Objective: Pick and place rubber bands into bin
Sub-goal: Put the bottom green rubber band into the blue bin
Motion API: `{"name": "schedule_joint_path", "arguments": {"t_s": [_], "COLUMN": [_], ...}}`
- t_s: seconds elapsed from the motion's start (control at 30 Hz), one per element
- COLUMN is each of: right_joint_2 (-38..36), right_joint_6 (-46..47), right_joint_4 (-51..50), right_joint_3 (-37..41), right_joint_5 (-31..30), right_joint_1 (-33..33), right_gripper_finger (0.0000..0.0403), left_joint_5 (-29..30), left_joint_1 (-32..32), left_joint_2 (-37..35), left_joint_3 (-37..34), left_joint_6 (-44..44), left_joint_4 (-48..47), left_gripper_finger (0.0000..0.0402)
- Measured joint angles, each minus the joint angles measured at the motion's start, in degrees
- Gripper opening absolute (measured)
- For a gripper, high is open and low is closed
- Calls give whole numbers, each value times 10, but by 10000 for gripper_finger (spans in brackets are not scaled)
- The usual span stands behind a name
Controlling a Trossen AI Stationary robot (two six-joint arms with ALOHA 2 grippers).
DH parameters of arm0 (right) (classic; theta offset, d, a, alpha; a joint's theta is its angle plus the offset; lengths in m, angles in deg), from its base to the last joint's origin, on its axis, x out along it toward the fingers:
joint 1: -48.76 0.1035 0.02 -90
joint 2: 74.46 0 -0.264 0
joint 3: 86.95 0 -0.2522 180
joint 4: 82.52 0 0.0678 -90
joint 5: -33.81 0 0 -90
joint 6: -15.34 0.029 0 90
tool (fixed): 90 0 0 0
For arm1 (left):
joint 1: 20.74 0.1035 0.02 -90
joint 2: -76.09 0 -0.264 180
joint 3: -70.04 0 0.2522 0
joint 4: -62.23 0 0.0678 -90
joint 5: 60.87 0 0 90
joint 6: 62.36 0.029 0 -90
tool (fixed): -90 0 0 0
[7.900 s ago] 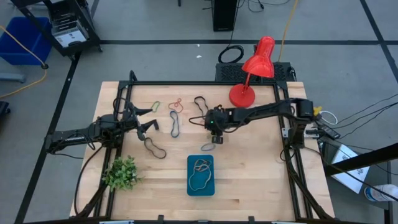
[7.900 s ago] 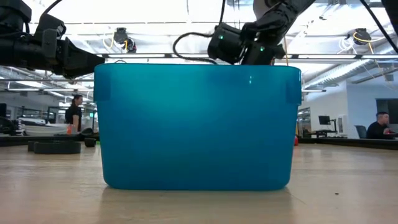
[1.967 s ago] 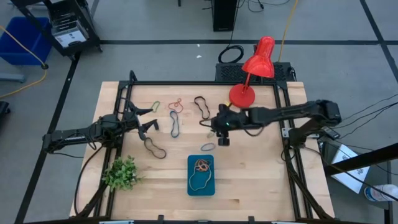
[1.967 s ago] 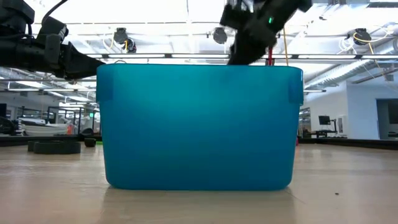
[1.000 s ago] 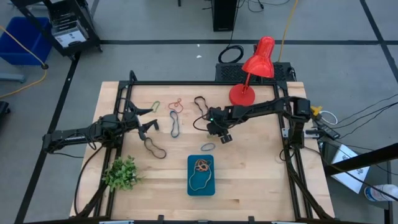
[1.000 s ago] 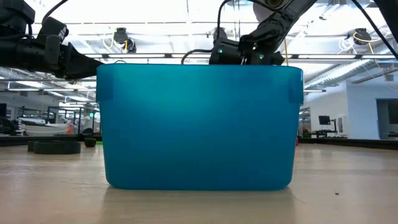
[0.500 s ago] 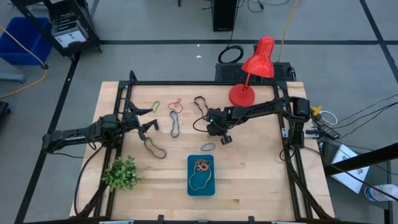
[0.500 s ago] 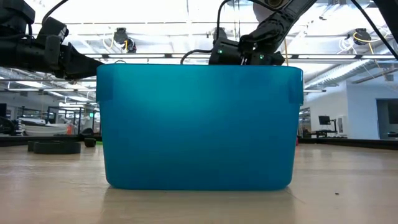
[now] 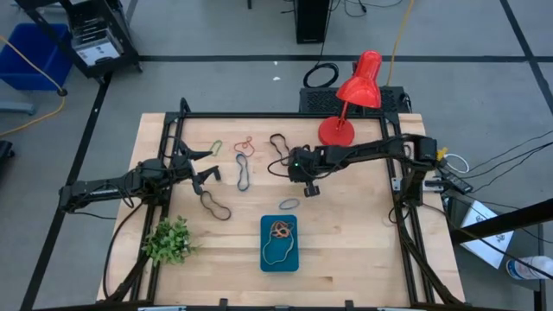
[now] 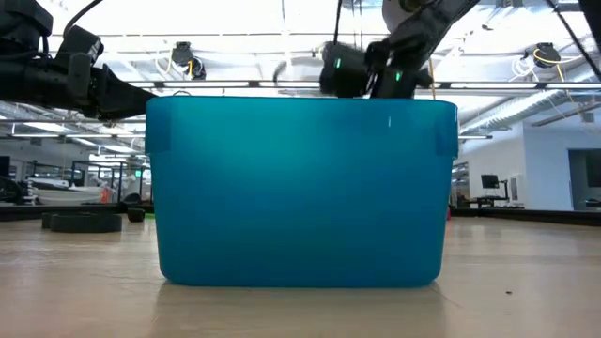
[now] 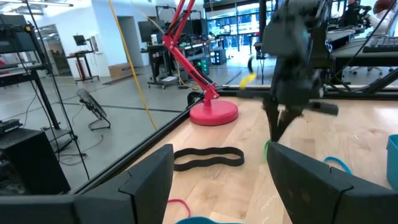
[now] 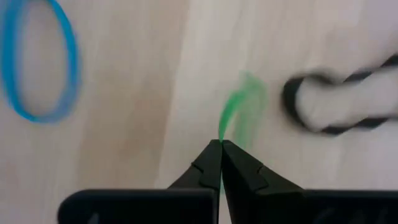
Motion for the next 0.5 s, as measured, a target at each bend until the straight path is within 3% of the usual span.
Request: {"name": "schedule_joint_path", "arguments": {"t_s": [0.27,0.5], "right_joint_2": [-112,-220], "right_joint_6": [24,67], "right_joint_4": [16,105], "right_joint_3": [-1,-2], "right_joint_5": [-36,-32], "right_joint_1": [35,90], "right_gripper_finger": [0,0], "left_joint_5": [0,0], "left_joint_1": [0,0], "left_joint_2": [0,0], "left_joint_3": [0,0], "left_joint_6": [0,-1], "left_joint_4": [0,0], "left_gripper_finger": [267,267]}}
